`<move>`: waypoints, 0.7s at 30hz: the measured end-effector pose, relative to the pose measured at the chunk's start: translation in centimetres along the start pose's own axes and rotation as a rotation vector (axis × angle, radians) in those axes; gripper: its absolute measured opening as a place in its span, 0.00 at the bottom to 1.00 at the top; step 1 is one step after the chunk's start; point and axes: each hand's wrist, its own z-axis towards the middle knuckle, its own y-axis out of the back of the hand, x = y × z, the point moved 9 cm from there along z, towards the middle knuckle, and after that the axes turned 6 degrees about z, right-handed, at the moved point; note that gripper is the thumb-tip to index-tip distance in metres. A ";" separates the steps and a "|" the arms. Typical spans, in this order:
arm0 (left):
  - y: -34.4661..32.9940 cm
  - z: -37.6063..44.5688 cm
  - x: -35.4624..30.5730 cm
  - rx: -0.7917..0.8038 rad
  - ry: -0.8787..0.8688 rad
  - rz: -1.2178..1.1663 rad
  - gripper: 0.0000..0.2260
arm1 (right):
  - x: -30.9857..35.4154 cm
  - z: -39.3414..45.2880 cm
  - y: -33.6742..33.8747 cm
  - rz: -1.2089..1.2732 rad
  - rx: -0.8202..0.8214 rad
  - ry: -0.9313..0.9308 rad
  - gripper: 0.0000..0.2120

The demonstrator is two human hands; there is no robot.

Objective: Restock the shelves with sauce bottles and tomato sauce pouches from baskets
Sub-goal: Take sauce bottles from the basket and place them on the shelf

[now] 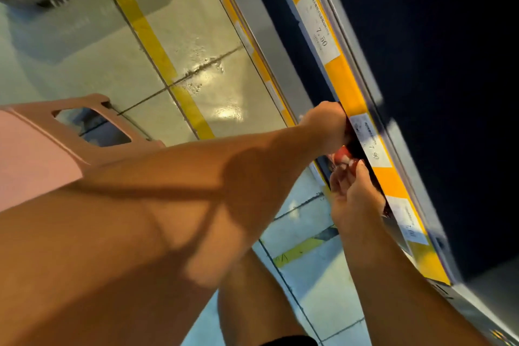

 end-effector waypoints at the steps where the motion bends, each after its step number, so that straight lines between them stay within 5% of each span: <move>1: -1.3 0.3 0.5 0.051 0.017 0.022 0.06 | 0.1 -0.3 -0.2 -0.004 0.038 0.003 0.21; 6: -9.6 0.3 10.0 0.099 0.097 0.003 0.15 | -0.2 -2.7 0.5 -0.028 0.202 -0.022 0.22; 9: -1.3 -9.6 6.2 0.135 0.153 -0.096 0.16 | -0.8 -6.1 2.3 -0.068 0.187 -0.030 0.27; 16: 3.6 -32.0 10.5 0.308 0.338 -0.188 0.06 | -2.8 -18.1 9.9 -0.162 0.085 -0.117 0.26; 21: 7.7 -44.7 12.9 0.325 0.390 -0.085 0.06 | -2.9 -27.8 12.5 -0.507 0.085 -0.093 0.30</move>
